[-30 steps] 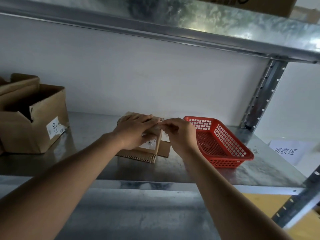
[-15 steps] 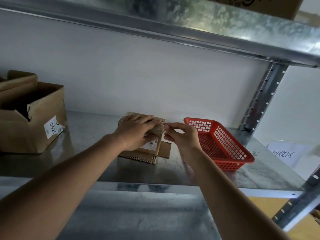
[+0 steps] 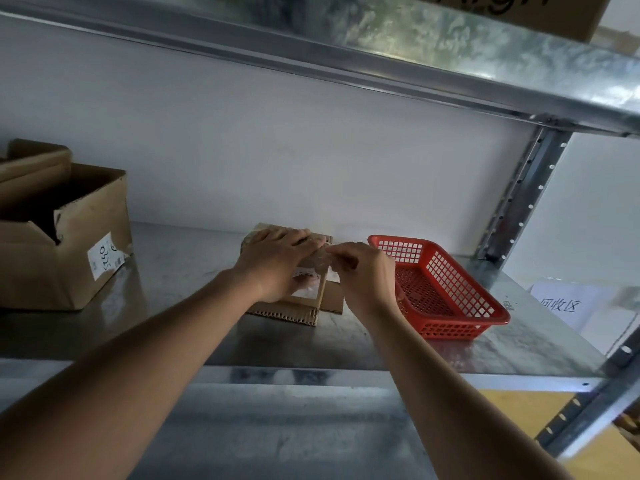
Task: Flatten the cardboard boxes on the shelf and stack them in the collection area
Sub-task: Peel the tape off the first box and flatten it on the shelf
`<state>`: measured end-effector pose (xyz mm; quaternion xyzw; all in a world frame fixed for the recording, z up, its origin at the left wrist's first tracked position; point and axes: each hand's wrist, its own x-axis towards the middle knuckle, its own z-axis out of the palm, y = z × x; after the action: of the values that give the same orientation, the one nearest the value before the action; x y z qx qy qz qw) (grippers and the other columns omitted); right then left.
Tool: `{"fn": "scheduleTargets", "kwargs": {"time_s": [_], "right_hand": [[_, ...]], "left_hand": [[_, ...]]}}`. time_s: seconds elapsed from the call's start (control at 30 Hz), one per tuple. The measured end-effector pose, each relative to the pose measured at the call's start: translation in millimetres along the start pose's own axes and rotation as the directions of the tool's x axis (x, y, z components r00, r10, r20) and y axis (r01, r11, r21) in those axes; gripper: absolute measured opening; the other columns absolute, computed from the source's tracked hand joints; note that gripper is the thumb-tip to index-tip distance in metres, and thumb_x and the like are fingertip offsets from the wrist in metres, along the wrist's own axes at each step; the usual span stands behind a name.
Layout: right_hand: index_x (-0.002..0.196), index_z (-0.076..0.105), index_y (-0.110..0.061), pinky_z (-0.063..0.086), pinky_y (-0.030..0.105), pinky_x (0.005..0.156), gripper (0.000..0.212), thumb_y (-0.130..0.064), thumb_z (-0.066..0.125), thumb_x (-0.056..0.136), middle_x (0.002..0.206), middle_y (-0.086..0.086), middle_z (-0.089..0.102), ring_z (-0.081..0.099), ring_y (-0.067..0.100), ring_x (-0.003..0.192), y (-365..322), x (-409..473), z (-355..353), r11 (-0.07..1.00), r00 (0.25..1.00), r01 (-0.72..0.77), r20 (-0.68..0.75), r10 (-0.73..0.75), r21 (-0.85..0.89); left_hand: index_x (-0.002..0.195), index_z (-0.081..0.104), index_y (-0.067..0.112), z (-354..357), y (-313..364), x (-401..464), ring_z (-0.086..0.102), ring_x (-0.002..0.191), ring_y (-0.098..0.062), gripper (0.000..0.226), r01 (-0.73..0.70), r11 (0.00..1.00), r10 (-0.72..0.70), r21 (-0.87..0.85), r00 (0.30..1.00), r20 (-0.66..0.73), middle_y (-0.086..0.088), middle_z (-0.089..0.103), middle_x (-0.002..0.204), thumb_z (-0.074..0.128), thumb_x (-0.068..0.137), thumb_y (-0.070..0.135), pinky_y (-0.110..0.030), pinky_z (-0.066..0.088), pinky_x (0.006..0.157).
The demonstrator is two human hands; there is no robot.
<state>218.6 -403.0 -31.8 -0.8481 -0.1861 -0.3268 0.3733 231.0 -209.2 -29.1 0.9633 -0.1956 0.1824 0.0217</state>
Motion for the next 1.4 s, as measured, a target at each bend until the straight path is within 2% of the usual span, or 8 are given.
{"fn": "scheduleTargets", "kwargs": {"time_s": [0.2,0.3,0.37,0.6,0.77,0.9,1.17,1.4], "right_hand": [[0.103,0.081,-0.019,0.058,0.034,0.068,0.021,-0.005,0.068,0.094,0.093,-0.002,0.076,0.071,0.014,0.078,1.2,-15.2,4.7,0.984,0.985,0.159,-0.054,-0.164,-0.08],[0.102,0.082,-0.016,0.054,0.019,0.069,0.02,-0.005,0.068,0.093,0.094,-0.002,0.076,0.07,0.011,0.079,-0.1,-18.9,5.6,0.984,0.982,0.164,-0.086,-0.169,-0.065],[0.097,0.082,-0.019,0.049,0.011,0.07,0.021,-0.003,0.07,0.09,0.09,-0.006,0.077,0.069,0.007,0.078,-2.1,-18.1,6.0,0.995,0.989,0.098,-0.111,-0.098,0.001],[0.1,0.073,-0.023,0.06,0.035,0.067,0.015,-0.022,0.082,0.088,0.065,-0.01,0.074,0.071,0.007,0.06,-7.7,-16.5,5.8,0.956,0.969,-0.206,-0.089,0.229,0.211],[0.094,0.083,-0.012,0.055,0.036,0.059,0.009,-0.01,0.075,0.092,0.08,0.003,0.075,0.067,0.018,0.064,-2.0,-13.9,1.8,0.998,0.995,-0.02,-0.097,0.014,-0.056],[0.11,0.081,-0.018,0.055,0.033,0.066,0.024,-0.022,0.084,0.086,0.094,0.004,0.071,0.067,0.019,0.075,-5.4,-14.6,5.1,0.996,1.0,0.012,-0.017,-0.014,-0.091],[0.096,0.079,-0.01,0.056,0.042,0.056,0.014,0.0,0.071,0.09,0.097,0.005,0.067,0.065,0.028,0.086,-13.3,-14.0,6.0,0.935,0.974,0.225,0.069,-0.214,-0.274],[0.089,0.079,-0.011,0.044,0.035,0.066,0.021,-0.007,0.059,0.096,0.085,0.008,0.07,0.059,0.022,0.074,-15.7,0.1,2.8,0.992,0.996,-0.078,-0.048,0.074,-0.098]], "left_hand": [[0.163,0.019,0.041,1.2,2.4,4.0,0.021,0.155,-0.024,0.075,0.027,0.999,-0.027,-0.025,1.0,0.017,0.01,0.02,0.17,0.051,0.098,0.064,-0.05,0.016,0.124],[0.163,0.017,0.042,1.2,0.7,5.4,0.019,0.155,-0.024,0.077,0.033,0.999,-0.031,-0.041,0.999,0.033,0.01,0.018,0.17,0.051,0.098,0.065,-0.05,0.016,0.125],[0.163,0.018,0.042,1.4,-0.2,5.8,0.02,0.155,-0.024,0.076,0.026,0.999,-0.025,-0.044,0.999,0.023,0.01,0.018,0.17,0.051,0.098,0.065,-0.05,0.016,0.124],[0.163,0.019,0.041,2.7,3.5,5.8,0.023,0.154,-0.026,0.075,0.033,0.999,-0.033,0.002,0.999,0.004,0.008,0.02,0.17,0.049,0.099,0.065,-0.05,0.018,0.123],[0.162,0.022,0.039,2.5,4.0,8.0,0.023,0.154,-0.025,0.074,0.039,0.999,-0.039,-0.014,0.999,0.014,0.009,0.021,0.169,0.051,0.098,0.064,-0.051,0.02,0.124],[0.161,0.026,0.04,4.6,4.4,7.4,0.026,0.153,-0.025,0.074,0.028,0.999,-0.028,-0.021,0.999,-0.022,0.009,0.026,0.168,0.056,0.097,0.062,-0.052,0.023,0.123],[0.162,0.018,0.045,7.4,2.0,11.9,0.018,0.156,-0.021,0.077,0.071,0.995,-0.07,-0.066,0.997,0.015,0.012,0.018,0.171,0.055,0.097,0.063,-0.048,0.014,0.126],[0.162,0.017,0.043,6.6,4.7,7.9,0.022,0.156,-0.02,0.076,0.056,0.998,-0.056,-0.024,0.998,-0.017,0.011,0.022,0.17,0.054,0.098,0.062,-0.048,0.017,0.125]]}}
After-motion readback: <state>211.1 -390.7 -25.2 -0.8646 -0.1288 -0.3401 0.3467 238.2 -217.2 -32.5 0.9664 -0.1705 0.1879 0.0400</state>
